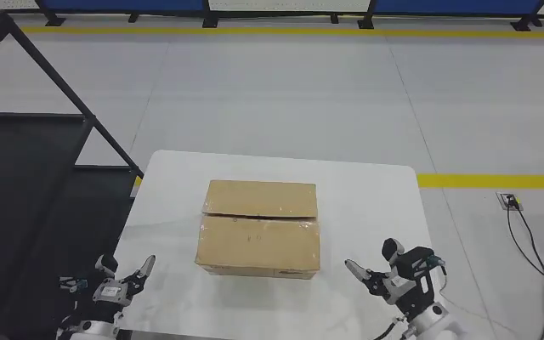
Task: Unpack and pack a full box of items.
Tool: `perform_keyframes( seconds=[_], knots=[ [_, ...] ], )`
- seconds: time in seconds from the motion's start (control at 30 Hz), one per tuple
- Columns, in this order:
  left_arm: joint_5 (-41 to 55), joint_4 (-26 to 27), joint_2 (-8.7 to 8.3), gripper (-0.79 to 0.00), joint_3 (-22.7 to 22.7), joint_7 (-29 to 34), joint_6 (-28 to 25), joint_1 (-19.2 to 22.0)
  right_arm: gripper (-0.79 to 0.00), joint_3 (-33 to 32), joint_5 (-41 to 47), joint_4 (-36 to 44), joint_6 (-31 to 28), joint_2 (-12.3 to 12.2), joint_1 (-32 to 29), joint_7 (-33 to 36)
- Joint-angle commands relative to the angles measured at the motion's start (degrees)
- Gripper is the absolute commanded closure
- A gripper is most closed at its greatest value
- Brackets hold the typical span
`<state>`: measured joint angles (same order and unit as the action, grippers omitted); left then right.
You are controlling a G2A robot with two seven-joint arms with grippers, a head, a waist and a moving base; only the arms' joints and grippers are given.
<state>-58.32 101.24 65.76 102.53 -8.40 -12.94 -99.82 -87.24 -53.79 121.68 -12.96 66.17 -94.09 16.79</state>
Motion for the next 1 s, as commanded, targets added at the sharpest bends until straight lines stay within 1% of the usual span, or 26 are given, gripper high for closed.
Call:
perform_keyframes(
  seconds=[0.0,0.3,0.33,0.37,0.4,0.47,0.53,0.7,0.83,0.97],
  knots=[
    [-0.9,0.1,-0.12,-0.785,0.6,-0.2,-1.7,-0.5,-0.785,0.4,-0.2,0.8,-1.0,-0.1,2.2,3.6],
    [-0.9,0.1,-0.12,-0.785,0.6,-0.2,-1.7,-0.5,-0.785,0.4,-0.2,0.8,-1.0,-0.1,2.2,3.6],
    [-0.3,0.1,-0.1,-0.785,0.1,0.5,-2.4,-0.3,-0.785,0.3,1.0,0.8,-0.4,0.0,2.2,2.4],
    [1.8,0.0,-0.06,-0.785,-0.2,2.2,-2.7,0.7,-0.785,0.8,3.4,0.3,-1.2,0.1,2.0,1.3],
    [3.5,-0.1,-0.04,-0.785,-0.4,3.7,-2.6,1.9,-0.785,1.3,6.1,-0.6,-3.1,0.1,2.6,1.0],
    [8.0,-0.3,-0.1,-0.785,-1.1,8.0,-5.1,4.3,-0.785,2.0,12.1,-3.5,-2.9,0.4,5.4,-0.2],
    [11.4,-0.7,-0.26,-0.785,-0.8,11.8,-6.3,6.8,-0.785,4.0,18.5,-7.1,-4.5,0.7,9.5,1.3],
    [18.4,-1.9,-0.52,-0.785,-0.8,18.2,-9.0,10.9,-0.785,8.3,31.3,-19.8,-5.6,1.2,22.2,11.2],
    [22.3,-2.3,-0.86,-0.785,-0.1,22.2,-12.2,12.1,-0.785,11.0,37.6,-28.3,-7.2,1.6,29.2,16.1],
    [23.0,-2.1,-1.0,-0.785,0.4,22.9,-12.6,12.1,-0.785,12.9,43.7,-34.1,-10.3,1.8,33.7,22.3]
  ],
)
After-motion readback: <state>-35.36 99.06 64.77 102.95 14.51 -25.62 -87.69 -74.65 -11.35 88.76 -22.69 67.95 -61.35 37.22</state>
